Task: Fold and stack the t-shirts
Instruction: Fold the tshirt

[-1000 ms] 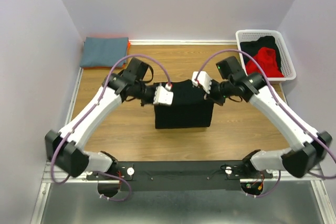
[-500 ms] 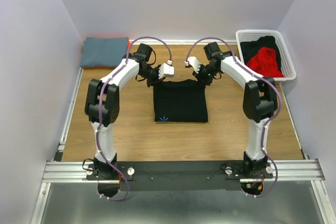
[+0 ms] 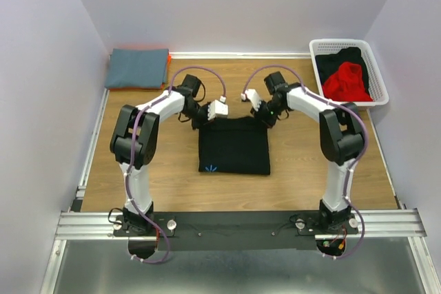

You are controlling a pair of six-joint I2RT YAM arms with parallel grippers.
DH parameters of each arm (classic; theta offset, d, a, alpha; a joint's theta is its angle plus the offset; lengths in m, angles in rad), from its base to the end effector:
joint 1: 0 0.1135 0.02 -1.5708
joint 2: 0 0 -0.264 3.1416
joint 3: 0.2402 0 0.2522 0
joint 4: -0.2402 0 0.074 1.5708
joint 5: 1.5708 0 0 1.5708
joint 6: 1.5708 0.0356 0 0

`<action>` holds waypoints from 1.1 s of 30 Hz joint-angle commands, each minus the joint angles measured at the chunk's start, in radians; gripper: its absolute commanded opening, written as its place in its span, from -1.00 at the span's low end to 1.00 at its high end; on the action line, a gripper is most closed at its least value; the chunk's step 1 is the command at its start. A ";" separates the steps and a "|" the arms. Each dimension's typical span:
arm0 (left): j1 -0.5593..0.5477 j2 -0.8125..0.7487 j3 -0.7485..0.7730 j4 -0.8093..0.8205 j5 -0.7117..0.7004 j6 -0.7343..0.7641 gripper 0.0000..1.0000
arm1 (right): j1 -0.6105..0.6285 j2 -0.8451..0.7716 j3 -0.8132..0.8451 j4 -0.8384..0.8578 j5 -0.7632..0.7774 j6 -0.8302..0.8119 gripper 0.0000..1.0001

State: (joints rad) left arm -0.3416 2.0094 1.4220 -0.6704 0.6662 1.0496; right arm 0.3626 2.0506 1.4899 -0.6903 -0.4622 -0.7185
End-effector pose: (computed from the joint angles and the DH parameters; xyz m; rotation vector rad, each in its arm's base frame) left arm 0.3701 -0.1550 0.1697 1.7352 1.8620 -0.6858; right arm 0.3819 0.1619 0.1677 -1.4757 2.2599 0.5476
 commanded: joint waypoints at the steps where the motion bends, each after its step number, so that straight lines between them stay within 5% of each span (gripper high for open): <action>1: -0.023 -0.133 -0.125 -0.034 0.006 0.036 -1.00 | 0.050 -0.148 -0.164 -0.060 -0.030 0.077 -0.99; 8: -0.019 -0.282 -0.294 -0.089 0.070 0.107 -0.98 | 0.059 -0.342 -0.232 -0.124 -0.096 0.163 -0.99; 11: -0.013 -0.301 -0.299 -0.092 0.056 0.127 -0.40 | 0.059 -0.340 -0.195 -0.166 -0.162 0.192 -0.87; 14: -0.013 -0.313 -0.255 -0.106 0.065 0.132 0.13 | 0.059 -0.297 -0.163 -0.198 -0.193 0.214 -0.05; 16: -0.014 -0.330 -0.227 -0.100 0.097 0.128 0.19 | 0.058 -0.273 -0.140 -0.219 -0.196 0.232 0.04; 27: -0.134 -0.229 -0.121 0.113 0.116 -0.083 0.27 | -0.071 0.043 0.258 -0.216 -0.332 0.376 -0.30; 33: -0.166 -0.114 -0.060 0.146 0.087 -0.114 0.26 | -0.071 0.138 0.340 -0.212 -0.429 0.447 -0.39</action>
State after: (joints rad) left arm -0.5011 1.8278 1.3258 -0.5678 0.7452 0.9844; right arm 0.2760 2.1361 1.7760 -0.8879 -0.7807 -0.3374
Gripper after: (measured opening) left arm 0.633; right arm 0.311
